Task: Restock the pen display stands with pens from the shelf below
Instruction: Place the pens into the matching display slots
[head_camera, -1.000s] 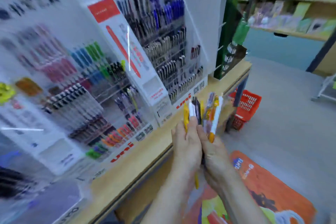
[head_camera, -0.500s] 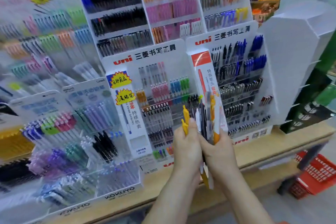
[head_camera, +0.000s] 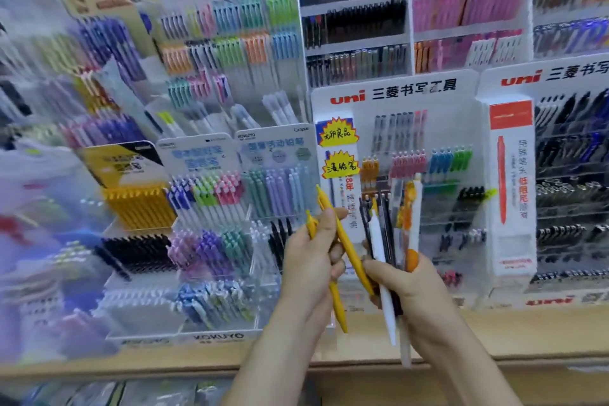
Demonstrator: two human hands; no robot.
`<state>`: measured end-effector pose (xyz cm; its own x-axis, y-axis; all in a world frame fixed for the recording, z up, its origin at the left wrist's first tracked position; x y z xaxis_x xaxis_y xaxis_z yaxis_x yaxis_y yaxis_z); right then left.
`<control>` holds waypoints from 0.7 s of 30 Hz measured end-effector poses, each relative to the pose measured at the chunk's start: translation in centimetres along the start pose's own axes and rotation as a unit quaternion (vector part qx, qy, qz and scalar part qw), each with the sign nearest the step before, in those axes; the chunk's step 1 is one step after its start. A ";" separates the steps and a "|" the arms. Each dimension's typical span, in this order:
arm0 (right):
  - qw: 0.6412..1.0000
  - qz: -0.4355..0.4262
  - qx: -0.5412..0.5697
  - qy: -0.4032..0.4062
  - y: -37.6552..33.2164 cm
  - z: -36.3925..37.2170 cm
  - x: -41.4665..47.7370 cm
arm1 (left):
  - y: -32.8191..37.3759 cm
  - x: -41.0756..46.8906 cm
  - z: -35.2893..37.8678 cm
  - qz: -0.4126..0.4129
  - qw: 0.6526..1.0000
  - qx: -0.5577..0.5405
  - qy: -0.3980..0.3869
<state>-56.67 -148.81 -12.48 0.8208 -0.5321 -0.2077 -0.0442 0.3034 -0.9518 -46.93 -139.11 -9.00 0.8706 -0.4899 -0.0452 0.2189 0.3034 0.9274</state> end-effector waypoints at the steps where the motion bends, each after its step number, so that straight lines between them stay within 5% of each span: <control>1: 1.000 0.006 0.008 -0.002 0.3 1.8 0.3 | 0.9 0.5 -1.6 0.008 1.000 -0.010 0.000; 6: 0.996 0.067 -0.005 -0.050 3.1 11.4 1.3 | 6.1 2.0 -10.4 0.045 0.999 -0.024 -0.010; 13: 0.986 0.114 0.091 -0.085 7.7 23.4 3.5 | 12.5 3.5 -23.0 0.080 0.988 0.135 -0.001; 21: 0.977 0.164 0.032 -0.130 9.7 29.4 6.4 | 17.2 6.1 -29.4 0.098 0.979 0.181 -0.012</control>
<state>-35.07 -126.00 -16.40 0.8860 -0.1814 -0.4268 -0.3005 0.4763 -0.8263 -24.90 -112.84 -4.26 0.8685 -0.4723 0.1505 -0.1242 0.0866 0.9885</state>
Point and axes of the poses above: each hand's wrist, its own x-axis towards the middle knuckle, its own z-axis out of the palm, y = z × x, the point moved 10 cm from there along x, towards the middle knuckle, and after that the axes turned 3 degrees about z, right-handed, at the moved point
